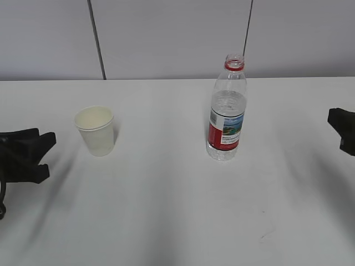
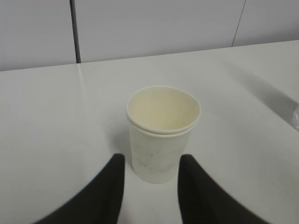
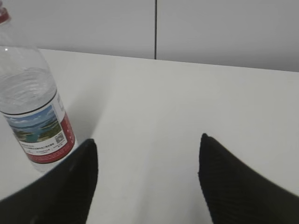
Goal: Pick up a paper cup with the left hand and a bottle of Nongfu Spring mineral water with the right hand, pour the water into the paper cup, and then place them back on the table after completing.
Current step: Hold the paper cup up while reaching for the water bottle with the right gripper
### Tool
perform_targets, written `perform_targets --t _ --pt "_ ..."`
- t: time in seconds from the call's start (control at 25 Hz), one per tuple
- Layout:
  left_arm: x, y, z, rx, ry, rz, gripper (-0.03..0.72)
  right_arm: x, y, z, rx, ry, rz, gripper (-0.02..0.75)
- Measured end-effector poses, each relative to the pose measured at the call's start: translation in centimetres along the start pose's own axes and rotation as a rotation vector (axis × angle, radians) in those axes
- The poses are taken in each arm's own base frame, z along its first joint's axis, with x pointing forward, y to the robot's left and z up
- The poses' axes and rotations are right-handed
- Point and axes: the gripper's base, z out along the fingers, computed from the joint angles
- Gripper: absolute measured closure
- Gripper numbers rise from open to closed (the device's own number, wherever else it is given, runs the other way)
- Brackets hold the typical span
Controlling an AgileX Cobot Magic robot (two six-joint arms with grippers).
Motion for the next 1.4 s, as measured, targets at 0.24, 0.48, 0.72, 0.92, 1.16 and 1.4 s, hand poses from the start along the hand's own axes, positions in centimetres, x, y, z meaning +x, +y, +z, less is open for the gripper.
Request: perform_targets --t 0.24,0.48,0.72,0.92,1.16,1.4 --pt "1.3 0.1 0.4 0.011 0.041 -0.023 0.440 0.7 0.6 -0.3 -0.055 -0.018 -0.004 0.238" --pt "1.3 0.0 0.4 0.028 0.043 -0.017 0.440 0.9 1.1 0.1 -0.101 -0.060 -0.027 0.238" --pt "1.3 -0.1 0.4 0.033 0.042 -0.012 0.440 1.7 1.6 1.5 -0.164 -0.071 -0.003 0.238" --pt "1.3 0.0 0.8 0.038 0.039 -0.009 0.361 1.7 1.9 1.8 -0.203 -0.109 -0.006 0.238" --pt "2.1 0.3 1.9 0.058 0.072 -0.012 0.138 1.7 2.0 1.9 -0.214 -0.121 -0.002 0.238" --pt "2.8 1.1 3.8 0.068 0.083 -0.011 0.108 1.4 2.1 1.9 -0.222 -0.155 0.003 0.238"
